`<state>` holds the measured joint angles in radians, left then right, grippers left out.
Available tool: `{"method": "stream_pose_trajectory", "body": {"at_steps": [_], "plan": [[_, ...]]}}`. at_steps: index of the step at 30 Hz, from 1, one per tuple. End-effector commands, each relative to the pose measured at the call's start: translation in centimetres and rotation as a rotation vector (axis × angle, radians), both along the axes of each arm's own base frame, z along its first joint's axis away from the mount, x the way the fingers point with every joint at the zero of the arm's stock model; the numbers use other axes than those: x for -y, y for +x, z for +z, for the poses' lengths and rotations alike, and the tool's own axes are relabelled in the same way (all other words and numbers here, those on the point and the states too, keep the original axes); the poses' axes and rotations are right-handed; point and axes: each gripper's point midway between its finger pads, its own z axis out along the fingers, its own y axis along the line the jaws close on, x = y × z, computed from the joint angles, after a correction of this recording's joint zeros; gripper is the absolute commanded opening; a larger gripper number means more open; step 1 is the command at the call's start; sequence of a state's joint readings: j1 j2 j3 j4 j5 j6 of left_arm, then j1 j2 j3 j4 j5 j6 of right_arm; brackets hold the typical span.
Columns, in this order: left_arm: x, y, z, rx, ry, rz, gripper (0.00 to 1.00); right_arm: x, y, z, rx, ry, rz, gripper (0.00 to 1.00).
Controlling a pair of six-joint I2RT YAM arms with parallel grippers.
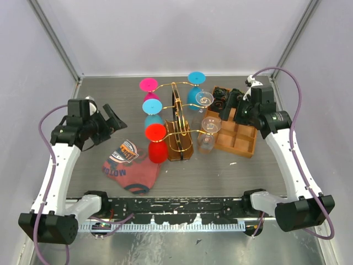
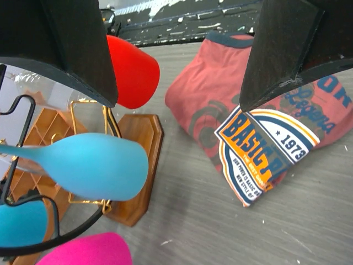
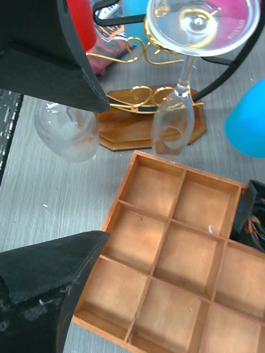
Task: Take the wine glass off the wine glass rack
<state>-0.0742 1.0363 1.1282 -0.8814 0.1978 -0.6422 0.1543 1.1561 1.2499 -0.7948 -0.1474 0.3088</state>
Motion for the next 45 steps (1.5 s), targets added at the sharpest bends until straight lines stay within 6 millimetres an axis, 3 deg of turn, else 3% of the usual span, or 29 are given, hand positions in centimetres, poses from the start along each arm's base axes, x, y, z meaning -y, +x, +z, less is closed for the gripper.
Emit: {"method": "stream_pose_trajectory", "body": {"at_steps": [1, 6, 9, 13, 16, 19, 21, 24, 34, 39, 45], "plan": [[0.7, -2.0, -1.0, -0.072, -0.018, -0.062, 0.98, 2.1, 1.1, 4.5, 0.143, -0.028, -0.125, 0.99], [0.5, -3.0, -2.0, -0.128, -0.010, -0.060, 0.98, 5.1, 1.6, 3.4, 0.087, -0.094, -0.271, 1.00], [0.0, -3.4, -1.9, -0.112, 0.029, -0.080, 0.98, 5.0, 2.6, 0.5, -0.058, -0.015, -0.244, 1.00], [-1.2, -5.4, -1.8, -0.161, 0.086, -0.048, 0.98, 6.1, 5.2, -3.7, -0.171, -0.037, -0.254, 1.00], [-1.1, -6.8, -2.7, -0.208, 0.072, -0.047, 1.00, 5.8, 7.1, -6.8, -0.290, -0.056, -0.217, 1.00], [-0.4, -8.1, -4.2, -0.259, 0.035, -0.064, 0.98, 5.9, 8.5, -7.6, -0.300, -0.117, -0.227, 1.00], [0.1, -9.0, -5.5, -0.302, 0.019, -0.075, 0.96, 5.5, 8.9, -8.0, -0.308, -0.142, -0.220, 1.00], [0.9, -9.9, -6.8, -0.347, 0.009, -0.093, 0.94, 5.2, 9.3, -10.1, -0.366, -0.146, -0.206, 1.00], [3.8, -11.8, -8.7, -0.438, 0.077, -0.152, 0.95, 3.0, 11.4, -15.9, -0.488, -0.198, -0.170, 1.00], [4.0, -12.8, -10.2, -0.481, 0.044, -0.108, 0.92, 4.2, 11.5, -18.2, -0.560, -0.304, -0.211, 1.00], [4.1, -13.4, -11.3, -0.504, 0.029, -0.097, 0.92, 9.0, 11.3, -18.9, -0.603, -0.435, -0.285, 1.00]]}}
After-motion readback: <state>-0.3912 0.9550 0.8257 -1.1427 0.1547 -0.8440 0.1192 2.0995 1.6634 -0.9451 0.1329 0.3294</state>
